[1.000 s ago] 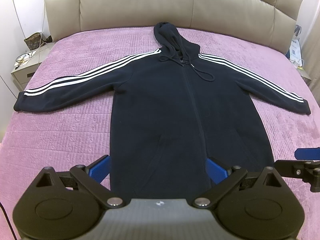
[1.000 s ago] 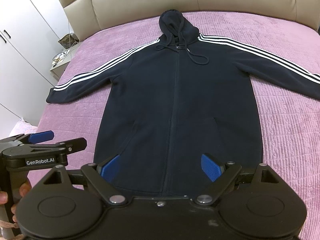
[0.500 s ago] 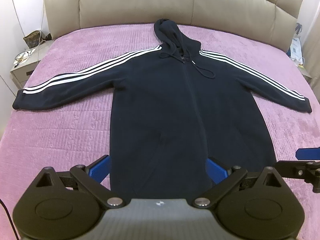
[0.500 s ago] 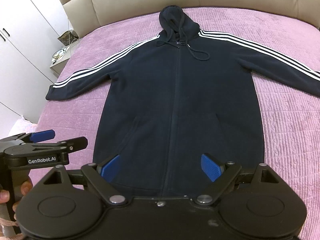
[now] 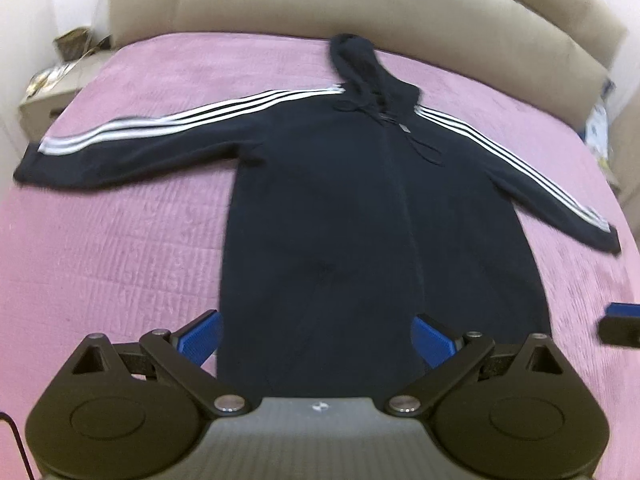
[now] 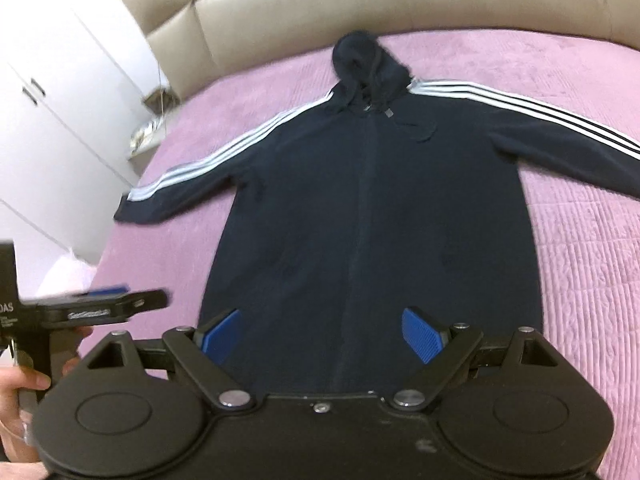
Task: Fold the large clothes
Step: 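Reach the left tool to a striped sleeve cuff and close on it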
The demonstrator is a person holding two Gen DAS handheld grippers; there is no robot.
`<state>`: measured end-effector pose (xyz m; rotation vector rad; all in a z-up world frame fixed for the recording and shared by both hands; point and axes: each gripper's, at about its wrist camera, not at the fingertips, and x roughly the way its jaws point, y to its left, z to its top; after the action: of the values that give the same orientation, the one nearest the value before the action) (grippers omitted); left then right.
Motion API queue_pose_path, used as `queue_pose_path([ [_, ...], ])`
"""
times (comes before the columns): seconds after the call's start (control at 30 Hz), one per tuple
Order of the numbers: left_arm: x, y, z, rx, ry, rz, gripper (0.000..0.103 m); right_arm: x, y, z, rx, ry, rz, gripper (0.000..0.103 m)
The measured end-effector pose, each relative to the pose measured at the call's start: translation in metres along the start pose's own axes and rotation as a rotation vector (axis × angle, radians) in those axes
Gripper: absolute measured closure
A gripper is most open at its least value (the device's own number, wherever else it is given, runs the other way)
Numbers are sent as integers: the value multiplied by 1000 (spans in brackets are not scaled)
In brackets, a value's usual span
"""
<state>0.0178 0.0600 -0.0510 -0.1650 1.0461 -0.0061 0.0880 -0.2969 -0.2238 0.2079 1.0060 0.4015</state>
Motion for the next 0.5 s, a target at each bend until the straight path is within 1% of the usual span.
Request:
queue_pose_path([
  [0.07, 18, 21, -10, -27, 2, 4, 2, 21, -33, -14, 12, 0, -80, 0],
  [0.13, 43, 42, -22, -56, 39, 11, 2, 46, -65, -32, 37, 49, -166, 0],
  [0.2, 71, 61, -38, -84, 83, 0, 8, 66, -94, -52, 59, 78, -233, 0],
  [0.23, 80, 68, -45, -91, 93, -9, 10, 72, -105, -60, 71, 86, -258, 0],
  [0.3, 95, 74, -62, -70, 80, -33, 11, 82, -129, -77, 108, 96, -300, 0],
  [0.33, 101, 73, -68, -52, 90, -31, 11, 84, -138, -85, 128, 98, -313, 0],
  [0.4, 113, 73, -78, -34, 134, -46, 11, 87, -153, -96, 155, 107, -290, 0],
  [0.43, 118, 73, -82, -38, 155, -46, 11, 86, -154, -101, 136, 94, -277, 0],
  [0.5, 127, 75, -89, -45, 195, -49, 11, 85, -149, -111, 54, 62, -272, 0],
])
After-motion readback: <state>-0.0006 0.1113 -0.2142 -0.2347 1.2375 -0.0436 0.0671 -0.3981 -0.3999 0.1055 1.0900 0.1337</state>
